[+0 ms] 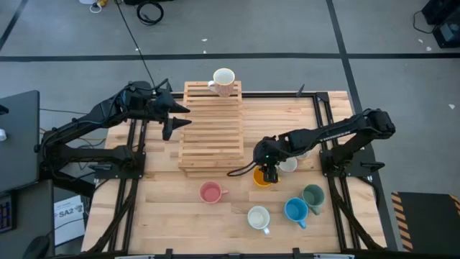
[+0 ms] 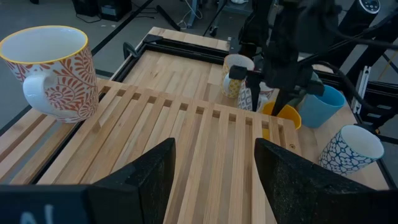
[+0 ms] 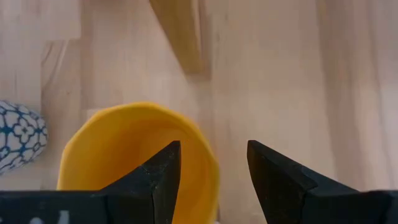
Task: Place coffee mugs
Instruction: Put the yellow mug on the shelf
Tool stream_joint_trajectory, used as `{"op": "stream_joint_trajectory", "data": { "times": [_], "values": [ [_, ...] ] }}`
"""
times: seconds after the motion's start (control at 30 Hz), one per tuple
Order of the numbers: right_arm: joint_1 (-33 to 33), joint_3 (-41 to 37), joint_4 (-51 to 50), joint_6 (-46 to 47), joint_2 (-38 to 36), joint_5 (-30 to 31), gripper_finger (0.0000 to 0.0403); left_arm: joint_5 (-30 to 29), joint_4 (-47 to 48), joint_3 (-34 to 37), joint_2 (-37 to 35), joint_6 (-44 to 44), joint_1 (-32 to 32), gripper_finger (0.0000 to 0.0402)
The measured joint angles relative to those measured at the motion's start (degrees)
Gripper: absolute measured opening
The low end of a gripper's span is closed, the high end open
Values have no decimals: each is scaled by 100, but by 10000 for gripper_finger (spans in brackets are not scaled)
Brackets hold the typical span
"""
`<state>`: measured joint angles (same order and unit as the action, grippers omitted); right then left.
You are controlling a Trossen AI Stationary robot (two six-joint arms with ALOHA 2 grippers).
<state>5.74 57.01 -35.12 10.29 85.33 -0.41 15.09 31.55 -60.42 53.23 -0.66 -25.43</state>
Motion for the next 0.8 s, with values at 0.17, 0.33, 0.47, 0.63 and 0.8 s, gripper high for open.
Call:
{"op": "stream_joint_trajectory", "data": {
  "times": [0.17, 0.33, 0.47, 0.63, 0.8],
  "values": [
    [0, 2, -194, 4, 81, -118, 188, -1, 0, 0, 2, 2, 2, 227],
    [0, 2, -245, 4, 290, -136, 166, -2, 5, 0, 0, 4, 2, 227],
    [0, 2, -245, 4, 448, -150, 132, -2, 5, 0, 0, 4, 2, 227],
    [2, 2, -251, 16, 445, -141, 68, -2, 5, 0, 2, 4, 2, 227],
    [0, 0, -228, 4, 414, -114, 34, -2, 3, 0, 2, 4, 2, 227]
  ]
}}
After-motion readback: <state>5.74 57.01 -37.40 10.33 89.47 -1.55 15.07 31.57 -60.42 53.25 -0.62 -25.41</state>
